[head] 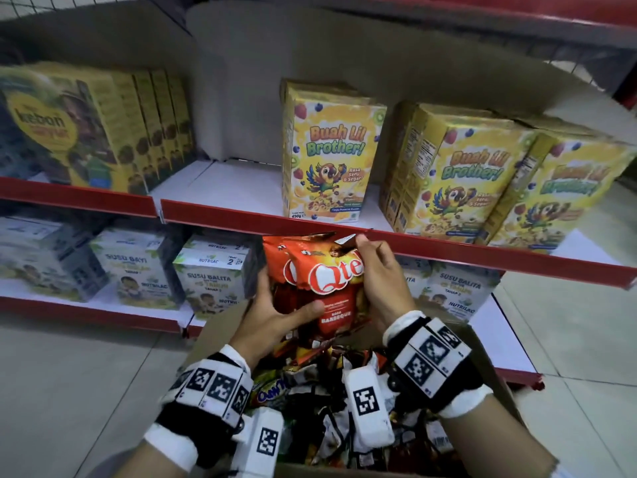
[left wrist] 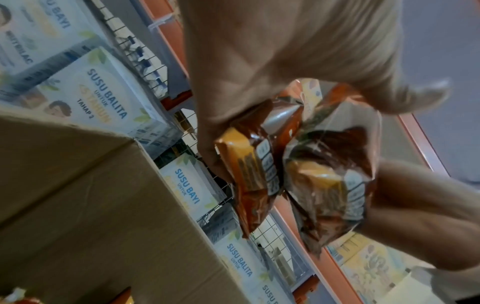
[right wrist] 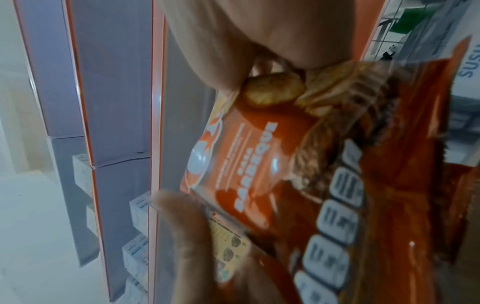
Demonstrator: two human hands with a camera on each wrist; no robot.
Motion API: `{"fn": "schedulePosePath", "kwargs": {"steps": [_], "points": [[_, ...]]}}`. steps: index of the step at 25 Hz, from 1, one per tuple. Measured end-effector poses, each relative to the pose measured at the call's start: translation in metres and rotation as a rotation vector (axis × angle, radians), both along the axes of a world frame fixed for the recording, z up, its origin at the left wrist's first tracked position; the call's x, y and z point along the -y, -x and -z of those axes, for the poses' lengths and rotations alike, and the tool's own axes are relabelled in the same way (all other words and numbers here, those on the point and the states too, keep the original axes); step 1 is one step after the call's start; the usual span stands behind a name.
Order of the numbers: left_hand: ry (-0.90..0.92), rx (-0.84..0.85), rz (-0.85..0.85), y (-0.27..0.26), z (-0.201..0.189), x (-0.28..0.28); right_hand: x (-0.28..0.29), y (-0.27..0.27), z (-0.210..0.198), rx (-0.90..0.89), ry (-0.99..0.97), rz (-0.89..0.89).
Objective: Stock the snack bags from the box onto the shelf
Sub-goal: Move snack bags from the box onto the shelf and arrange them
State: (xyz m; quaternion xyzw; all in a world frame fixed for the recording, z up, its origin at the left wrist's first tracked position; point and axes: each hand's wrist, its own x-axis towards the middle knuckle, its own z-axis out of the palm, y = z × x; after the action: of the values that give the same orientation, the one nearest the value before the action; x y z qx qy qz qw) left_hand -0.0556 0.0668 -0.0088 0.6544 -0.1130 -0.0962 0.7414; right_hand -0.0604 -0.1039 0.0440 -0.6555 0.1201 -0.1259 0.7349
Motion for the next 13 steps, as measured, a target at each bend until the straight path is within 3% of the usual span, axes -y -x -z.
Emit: {"fn": "schedulePosePath", "kwargs": {"steps": [3,6,9,13], "points": [[0.071,-0.048,-0.09,-0.007,-0.003,-0.005,0.009,0.005,-0.007,-0.006,-0.101,-0.258],[0.146,-0.094,-0.098,-0.015,-0.005,-0.011,0.025,0.009,-0.008,-0.042,-0.011,-0.408],[0.175,-0.106,-0.085,-0.017,-0.003,-0.011,0.032,0.014,0.0,-0.045,0.054,-0.319],[0.129,-0.118,-0.169,-0.017,0.007,-0.007,0.039,0.016,0.012,-0.004,-0.032,-0.201]]}}
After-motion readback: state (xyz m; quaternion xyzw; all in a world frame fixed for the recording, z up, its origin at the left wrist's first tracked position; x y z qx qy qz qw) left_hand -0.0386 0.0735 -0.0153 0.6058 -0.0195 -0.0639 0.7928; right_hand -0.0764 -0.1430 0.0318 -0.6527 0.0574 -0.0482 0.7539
